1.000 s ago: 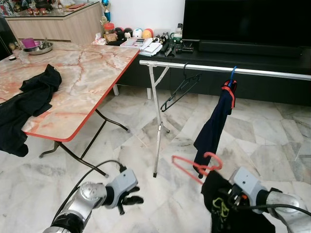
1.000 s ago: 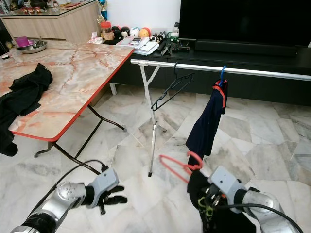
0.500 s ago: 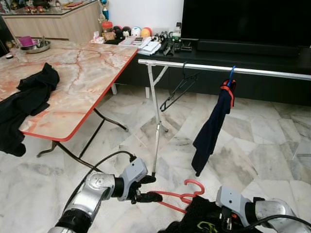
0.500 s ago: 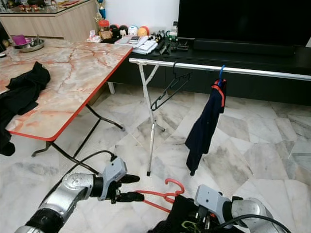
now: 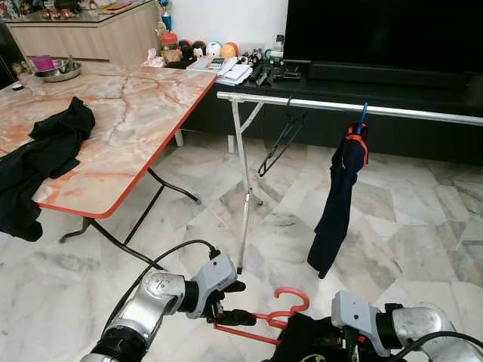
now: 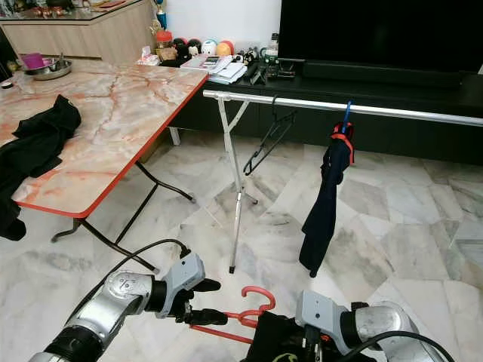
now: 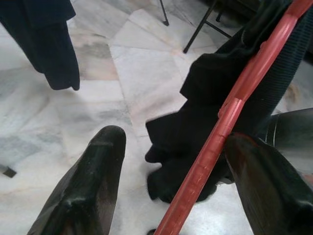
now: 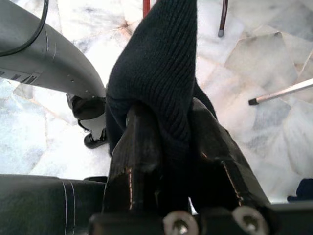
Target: Hang hanger
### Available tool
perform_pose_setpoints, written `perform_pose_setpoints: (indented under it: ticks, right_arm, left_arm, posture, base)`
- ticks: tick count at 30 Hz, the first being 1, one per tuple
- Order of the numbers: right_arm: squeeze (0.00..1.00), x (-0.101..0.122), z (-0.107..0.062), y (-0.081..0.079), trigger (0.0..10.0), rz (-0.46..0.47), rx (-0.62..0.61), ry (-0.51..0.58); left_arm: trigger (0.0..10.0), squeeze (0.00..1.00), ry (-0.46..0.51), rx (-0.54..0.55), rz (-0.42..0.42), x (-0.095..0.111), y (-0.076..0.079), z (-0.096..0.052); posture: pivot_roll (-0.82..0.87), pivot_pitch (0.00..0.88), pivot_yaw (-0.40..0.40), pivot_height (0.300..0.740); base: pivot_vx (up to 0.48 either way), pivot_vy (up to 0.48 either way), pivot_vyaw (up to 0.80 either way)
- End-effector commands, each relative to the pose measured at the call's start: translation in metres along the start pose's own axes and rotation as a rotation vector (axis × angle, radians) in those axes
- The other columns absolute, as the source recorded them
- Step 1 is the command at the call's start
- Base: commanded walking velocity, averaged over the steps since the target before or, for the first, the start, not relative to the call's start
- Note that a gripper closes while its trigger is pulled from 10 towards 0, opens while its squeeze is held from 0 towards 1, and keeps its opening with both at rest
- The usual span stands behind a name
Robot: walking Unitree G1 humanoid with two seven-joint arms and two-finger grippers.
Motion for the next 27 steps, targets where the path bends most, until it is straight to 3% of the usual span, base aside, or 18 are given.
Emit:
perform_pose_setpoints:
  ticks: [1,5,6,7,9,10,11,27]
  right_arm:
    - [0.00,0.012,0.003,0.000,10.0,-0.056,0.017,0.046]
    - [0.00,0.013,0.006,-0.001,10.0,-0.056,0.025,0.055]
    - [0.00,0.013,0.007,-0.001,10.0,-0.057,0.026,0.057]
    - [0.00,0.014,0.008,-0.001,10.0,-0.063,0.028,0.057]
    - [0.00,0.015,0.009,-0.002,10.0,-0.066,0.034,0.064]
    - [0.00,0.017,0.009,-0.002,10.0,-0.066,0.037,0.072]
    - [0.00,0.020,0.010,-0.003,10.0,-0.070,0.046,0.087]
    - [0.00,0.027,0.010,-0.001,10.0,-0.090,0.057,0.120]
  left_arm:
    - [10.0,0.00,-0.006,-0.041,0.014,0.004,0.003,0.003]
    - [10.0,0.03,-0.002,-0.080,0.003,0.005,0.006,0.003]
    - [10.0,0.16,0.003,-0.092,-0.003,0.005,0.008,0.003]
    - [10.0,0.40,0.009,-0.114,-0.002,0.007,0.009,0.003]
    - [10.0,0.35,-0.004,-0.108,0.018,0.007,0.009,0.003]
    - [10.0,0.14,-0.012,-0.104,0.027,0.006,0.009,0.004]
    - [10.0,0.00,-0.015,-0.109,0.030,0.006,0.010,0.007]
    - [10.0,0.00,-0.003,-0.180,0.029,0.011,0.021,0.021]
  posture:
    - [-0.02,0.051,0.024,0.740]
    - [-0.01,0.051,0.025,0.740]
    - [-0.01,0.051,0.026,0.740]
    - [-0.01,0.051,0.026,0.740]
    - [-0.01,0.050,0.026,0.740]
    - [-0.01,0.050,0.026,0.740]
    - [-0.01,0.050,0.027,0.740]
    - [-0.01,0.051,0.028,0.740]
  base:
    - [0.000,0.000,0.00]
    - [0.000,0.000,0.00]
    - [0.000,0.000,0.00]
    - [0.000,0.000,0.00]
    - [0.000,0.000,0.00]
    - [0.000,0.000,0.00]
    - [0.000,0.000,0.00]
    - [0.000,0.000,0.00]
Point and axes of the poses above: a point about 5 cm out from each wrist's last joint towards the gripper, its own z axis pointing out of the wrist towards the gripper, its own x axis along the axis of the wrist's last joint, y = z × x, the point moved 1 cm from there along z, pointing out of the wrist towards the gripper, and after that the axes turned 4 degrees about z, right-handed, at the moved point
